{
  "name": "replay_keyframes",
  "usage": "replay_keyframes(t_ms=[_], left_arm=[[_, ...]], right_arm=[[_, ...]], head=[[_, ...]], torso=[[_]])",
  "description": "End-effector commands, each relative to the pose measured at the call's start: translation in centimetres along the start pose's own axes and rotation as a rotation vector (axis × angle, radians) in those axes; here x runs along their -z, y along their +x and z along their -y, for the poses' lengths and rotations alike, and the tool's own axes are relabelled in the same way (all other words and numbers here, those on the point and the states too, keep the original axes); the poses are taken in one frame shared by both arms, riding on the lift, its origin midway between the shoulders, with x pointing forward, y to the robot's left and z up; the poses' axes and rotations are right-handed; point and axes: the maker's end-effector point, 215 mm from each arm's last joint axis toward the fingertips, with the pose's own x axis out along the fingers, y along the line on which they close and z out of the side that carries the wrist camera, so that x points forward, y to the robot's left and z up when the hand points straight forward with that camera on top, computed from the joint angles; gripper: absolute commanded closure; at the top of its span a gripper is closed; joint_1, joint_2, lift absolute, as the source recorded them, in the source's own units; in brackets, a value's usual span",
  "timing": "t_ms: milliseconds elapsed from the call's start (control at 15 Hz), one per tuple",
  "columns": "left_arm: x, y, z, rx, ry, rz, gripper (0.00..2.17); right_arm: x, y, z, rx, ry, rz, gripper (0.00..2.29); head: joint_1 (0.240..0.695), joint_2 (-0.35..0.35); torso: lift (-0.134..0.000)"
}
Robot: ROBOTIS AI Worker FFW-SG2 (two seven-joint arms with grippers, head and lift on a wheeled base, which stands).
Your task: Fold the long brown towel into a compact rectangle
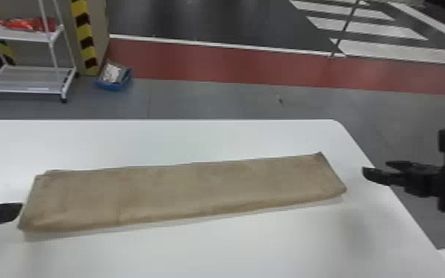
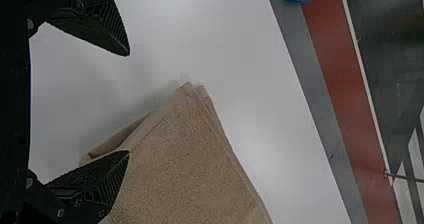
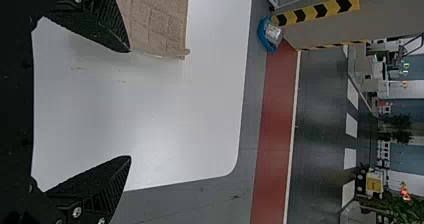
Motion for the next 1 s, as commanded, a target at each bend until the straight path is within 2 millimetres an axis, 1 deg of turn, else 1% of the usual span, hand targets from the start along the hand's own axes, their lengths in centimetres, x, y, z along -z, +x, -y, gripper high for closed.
replay_keyframes(t_ms=[0,667,800,933], left_arm=[[0.0,0.0,0.0,0.001,0.001,0.0,0.21],[-0.1,0.3,0.5,0.009,0.009,-0.003,0.21],[-0.1,0.5,0.8,0.014,0.005,-0.006,0.22],[0.9,0.9,1.9,0.042,-0.078,-0.03,0.22]], right_arm=[[0.1,-0.1,0.0,0.001,0.001,0.0,0.13],[0.2,0.0,0.0,-0.001,0.001,0.002,0.12],[0.2,0.0,0.0,-0.001,0.001,0.002,0.12],[0.1,-0.1,0.1,0.001,-0.002,0.003,0.12]], head=[[0.695,-0.204],[0.695,-0.209],[0.695,-0.209],[0.695,-0.214]], torso=[[-0.124],[-0.124],[-0.124],[-0.124]])
